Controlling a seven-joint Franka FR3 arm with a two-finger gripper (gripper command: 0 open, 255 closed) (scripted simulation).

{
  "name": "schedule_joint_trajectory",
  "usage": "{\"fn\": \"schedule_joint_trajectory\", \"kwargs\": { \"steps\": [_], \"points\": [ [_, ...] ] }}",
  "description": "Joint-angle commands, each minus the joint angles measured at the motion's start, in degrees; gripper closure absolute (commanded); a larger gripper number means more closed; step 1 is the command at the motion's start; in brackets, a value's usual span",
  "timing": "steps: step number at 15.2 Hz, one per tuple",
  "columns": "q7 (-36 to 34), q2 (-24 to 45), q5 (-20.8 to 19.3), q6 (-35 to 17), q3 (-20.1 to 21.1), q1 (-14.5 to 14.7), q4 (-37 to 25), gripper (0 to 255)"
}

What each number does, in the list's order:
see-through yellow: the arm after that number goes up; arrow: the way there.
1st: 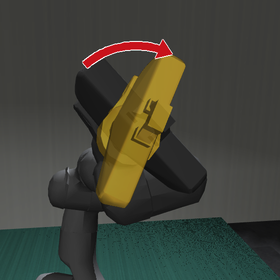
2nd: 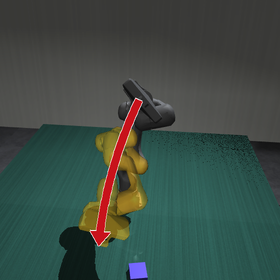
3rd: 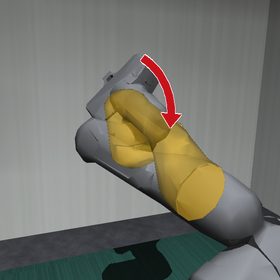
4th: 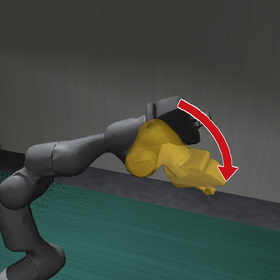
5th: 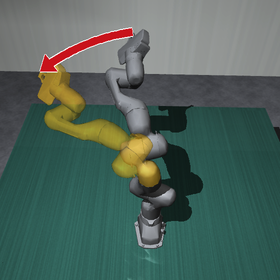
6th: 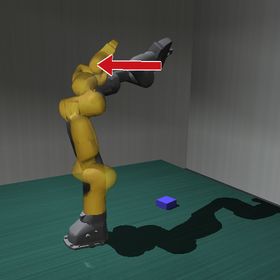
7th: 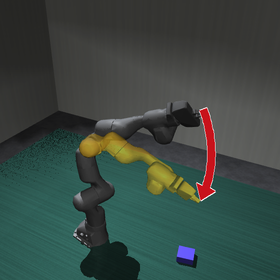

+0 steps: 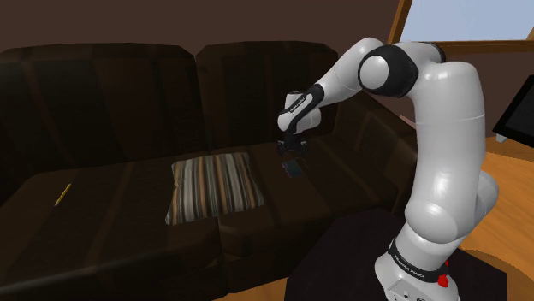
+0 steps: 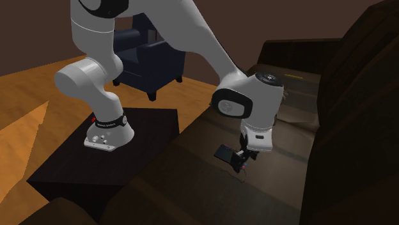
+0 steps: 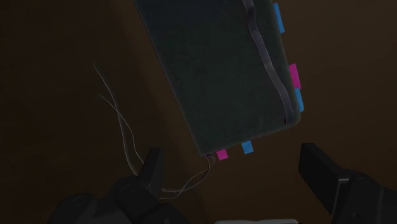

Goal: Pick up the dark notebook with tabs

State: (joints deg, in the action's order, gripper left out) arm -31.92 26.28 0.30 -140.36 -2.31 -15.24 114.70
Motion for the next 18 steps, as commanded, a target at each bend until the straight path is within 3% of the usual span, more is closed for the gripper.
{"fn": "schedule_joint_trajectory", "kwargs": {
  "steps": [1,2,3,11,18],
  "points": [
    [0.10,0.73,0.04,-0.80,0.00,-0.08,0.05,0],
    [0.10,0.73,0.04,-0.80,0.01,-0.08,0.04,0],
    [0.07,0.78,0.03,-0.81,0.01,-0.06,0.01,255],
    [-0.17,1.16,0.01,-1.13,0.05,0.11,-0.07,255],
    [0.04,-2.68,-0.12,2.75,-0.09,0.00,-0.09,255]
  ]
}}
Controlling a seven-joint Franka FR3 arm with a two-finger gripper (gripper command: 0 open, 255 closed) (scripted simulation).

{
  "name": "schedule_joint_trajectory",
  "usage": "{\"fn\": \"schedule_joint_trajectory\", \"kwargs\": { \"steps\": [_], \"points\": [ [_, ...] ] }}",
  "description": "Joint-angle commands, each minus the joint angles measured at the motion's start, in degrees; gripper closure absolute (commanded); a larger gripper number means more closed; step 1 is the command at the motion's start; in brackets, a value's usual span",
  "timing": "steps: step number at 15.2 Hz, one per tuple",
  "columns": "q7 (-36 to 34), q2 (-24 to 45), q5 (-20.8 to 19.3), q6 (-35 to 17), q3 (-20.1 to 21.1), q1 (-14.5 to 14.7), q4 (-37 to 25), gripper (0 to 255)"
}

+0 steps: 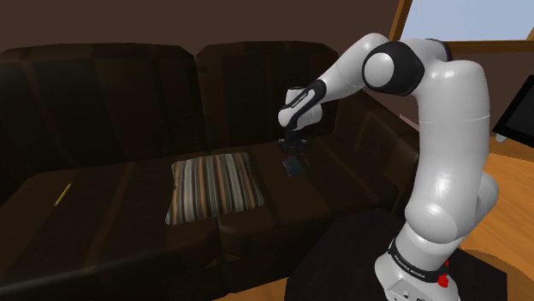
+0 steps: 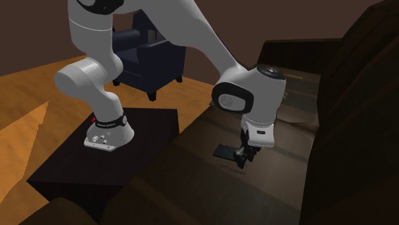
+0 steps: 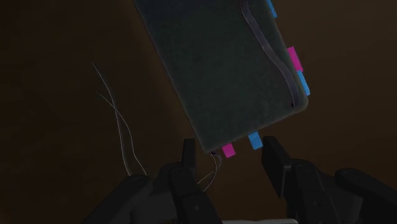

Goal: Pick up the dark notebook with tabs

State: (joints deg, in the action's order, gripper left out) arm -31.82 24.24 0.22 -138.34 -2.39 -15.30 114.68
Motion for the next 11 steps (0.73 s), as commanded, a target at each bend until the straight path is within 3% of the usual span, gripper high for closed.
{"fn": "schedule_joint_trajectory", "kwargs": {
  "steps": [1,11],
  "points": [
    [-0.07,-1.18,-0.07,1.34,-0.03,0.06,-0.14,255],
    [-0.14,-5.29,-0.26,6.45,-0.12,0.15,-1.14,255]
  ]
}}
